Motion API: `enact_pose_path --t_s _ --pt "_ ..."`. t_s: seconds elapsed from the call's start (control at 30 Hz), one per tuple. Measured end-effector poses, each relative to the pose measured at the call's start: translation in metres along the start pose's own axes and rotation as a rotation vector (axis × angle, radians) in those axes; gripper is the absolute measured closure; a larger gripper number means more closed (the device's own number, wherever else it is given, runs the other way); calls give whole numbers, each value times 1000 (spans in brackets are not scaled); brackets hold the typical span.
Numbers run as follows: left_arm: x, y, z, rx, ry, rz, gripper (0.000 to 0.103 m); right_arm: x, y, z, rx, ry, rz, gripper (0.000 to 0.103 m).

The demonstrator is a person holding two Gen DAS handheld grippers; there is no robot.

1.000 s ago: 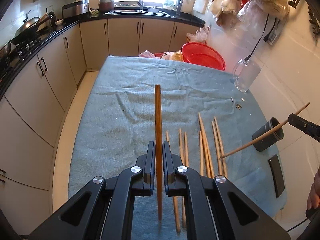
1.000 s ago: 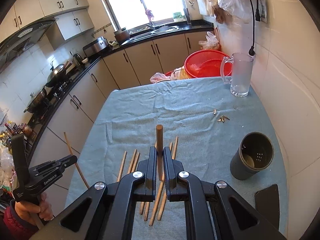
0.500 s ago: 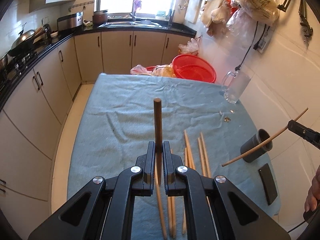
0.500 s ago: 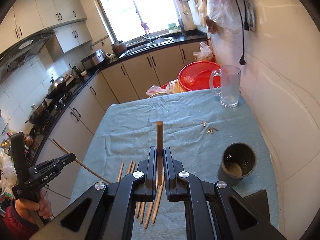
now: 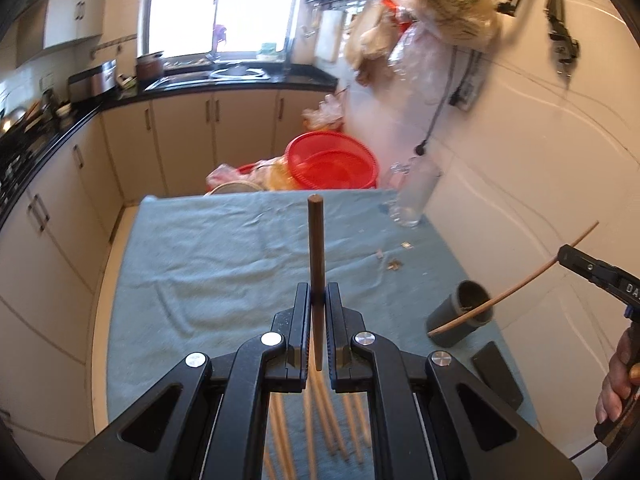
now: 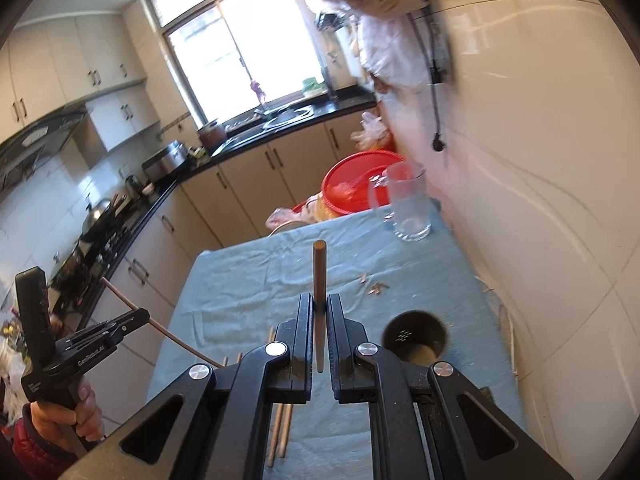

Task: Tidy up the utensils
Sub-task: 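Lift the chopsticks upright and carry both tools over the black utensil cup, then lower the chopsticks into the black cup and open both tools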

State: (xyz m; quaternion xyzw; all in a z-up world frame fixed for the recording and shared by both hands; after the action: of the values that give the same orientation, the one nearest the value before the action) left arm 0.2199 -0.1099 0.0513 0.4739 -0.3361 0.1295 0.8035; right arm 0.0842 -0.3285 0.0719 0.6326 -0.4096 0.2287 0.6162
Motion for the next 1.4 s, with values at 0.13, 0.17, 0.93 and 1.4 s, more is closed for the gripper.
enact_pose_path --t_s 0.13,0.17,0.93,1.4 --pt "9 -1 30 -47 -28 3 97 7 17 24 -32 -37 30 96" --pt "11 0 39 -61 -36 5 97 9 21 30 -41 -45 38 96" --pt "9 -49 204 -247 -168 -103 97 -2 6 104 -94 -98 -50 96" --pt "-24 -128 195 -150 -149 -244 97 -28 -58 119 -49 -140 -210 96"
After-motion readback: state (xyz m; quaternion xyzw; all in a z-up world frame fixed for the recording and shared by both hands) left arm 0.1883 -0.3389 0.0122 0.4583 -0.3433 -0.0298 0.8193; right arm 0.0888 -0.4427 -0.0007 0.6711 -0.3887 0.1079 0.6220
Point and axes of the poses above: each gripper's, at about its wrist camera, not at the fingertips, and y roughly against the way its jaws point, z to its right, x to its top, the point moved 7 cm from there along -y, roughly the way its jaws point, and after that the axes turned 14 degrees about y, right-handed, at the moved point
